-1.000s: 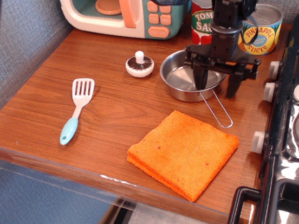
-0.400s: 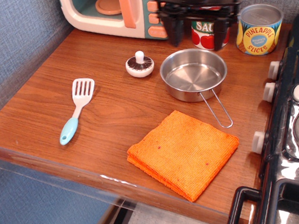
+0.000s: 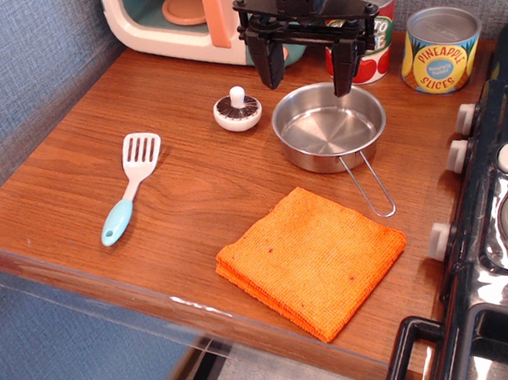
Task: Move the silver pot on the other side of the mushroom.
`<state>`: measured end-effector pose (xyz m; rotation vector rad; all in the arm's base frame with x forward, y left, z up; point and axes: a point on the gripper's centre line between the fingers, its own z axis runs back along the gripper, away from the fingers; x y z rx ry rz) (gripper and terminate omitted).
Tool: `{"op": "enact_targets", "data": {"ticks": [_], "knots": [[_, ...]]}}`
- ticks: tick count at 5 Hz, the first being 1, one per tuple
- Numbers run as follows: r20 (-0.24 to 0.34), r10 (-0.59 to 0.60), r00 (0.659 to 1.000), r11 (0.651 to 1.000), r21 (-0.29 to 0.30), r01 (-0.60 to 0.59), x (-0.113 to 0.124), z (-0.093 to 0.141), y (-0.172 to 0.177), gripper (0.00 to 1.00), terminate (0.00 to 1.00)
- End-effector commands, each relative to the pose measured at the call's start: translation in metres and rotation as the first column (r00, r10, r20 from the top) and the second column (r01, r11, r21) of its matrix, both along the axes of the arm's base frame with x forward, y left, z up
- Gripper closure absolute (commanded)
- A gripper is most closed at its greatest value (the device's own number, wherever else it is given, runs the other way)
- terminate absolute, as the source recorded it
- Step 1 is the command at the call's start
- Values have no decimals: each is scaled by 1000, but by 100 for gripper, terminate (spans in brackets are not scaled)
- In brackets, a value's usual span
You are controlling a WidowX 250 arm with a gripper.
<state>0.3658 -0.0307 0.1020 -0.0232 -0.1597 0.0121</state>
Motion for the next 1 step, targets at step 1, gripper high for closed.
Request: {"op": "enact_targets", "data": {"ticks": [1], "knots": [[14, 23, 1000, 999, 28, -23, -20, 14, 13, 0, 100]]}}
